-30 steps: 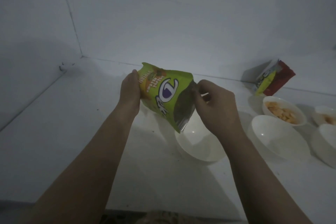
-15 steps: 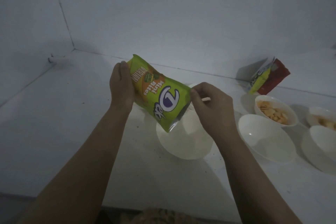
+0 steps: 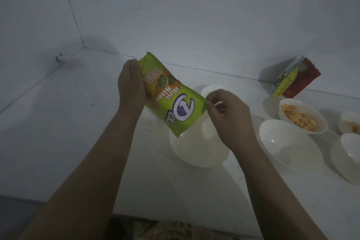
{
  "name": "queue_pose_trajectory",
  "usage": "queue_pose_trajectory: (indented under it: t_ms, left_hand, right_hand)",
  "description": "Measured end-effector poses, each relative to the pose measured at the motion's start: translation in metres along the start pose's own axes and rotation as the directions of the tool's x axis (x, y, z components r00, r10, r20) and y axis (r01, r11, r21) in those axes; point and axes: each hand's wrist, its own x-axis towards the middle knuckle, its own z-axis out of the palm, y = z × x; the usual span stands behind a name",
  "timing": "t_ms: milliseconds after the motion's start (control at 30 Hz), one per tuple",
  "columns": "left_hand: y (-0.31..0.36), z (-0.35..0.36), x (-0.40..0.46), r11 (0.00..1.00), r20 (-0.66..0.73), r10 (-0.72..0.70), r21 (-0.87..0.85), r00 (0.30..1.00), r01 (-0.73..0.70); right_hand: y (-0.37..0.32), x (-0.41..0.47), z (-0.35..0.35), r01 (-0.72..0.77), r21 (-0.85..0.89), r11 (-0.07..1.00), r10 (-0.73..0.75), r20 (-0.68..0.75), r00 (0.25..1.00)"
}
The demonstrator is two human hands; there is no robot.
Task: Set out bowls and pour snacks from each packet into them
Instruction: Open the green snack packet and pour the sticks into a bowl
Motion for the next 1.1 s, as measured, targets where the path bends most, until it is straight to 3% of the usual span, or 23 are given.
queue_pose_trajectory:
  t_ms: [867, 1100]
  left_hand:
    - [0.007, -0.001, -0.005, 0.999, 0.026, 0.044, -0.002, 0.999, -0.044]
    - [0.011, 0.0, -0.003, 0.999, 0.005, 0.044, 0.012, 0.999, -0.044]
  right_hand:
    - [0.004, -0.001, 0.006, -0.019, 0.017, 1.0, 0.02, -0.077, 0.997]
    - [0.003, -0.006, 0.017, -0.018, 0.135, 0.991, 0.046, -0.206, 0.977]
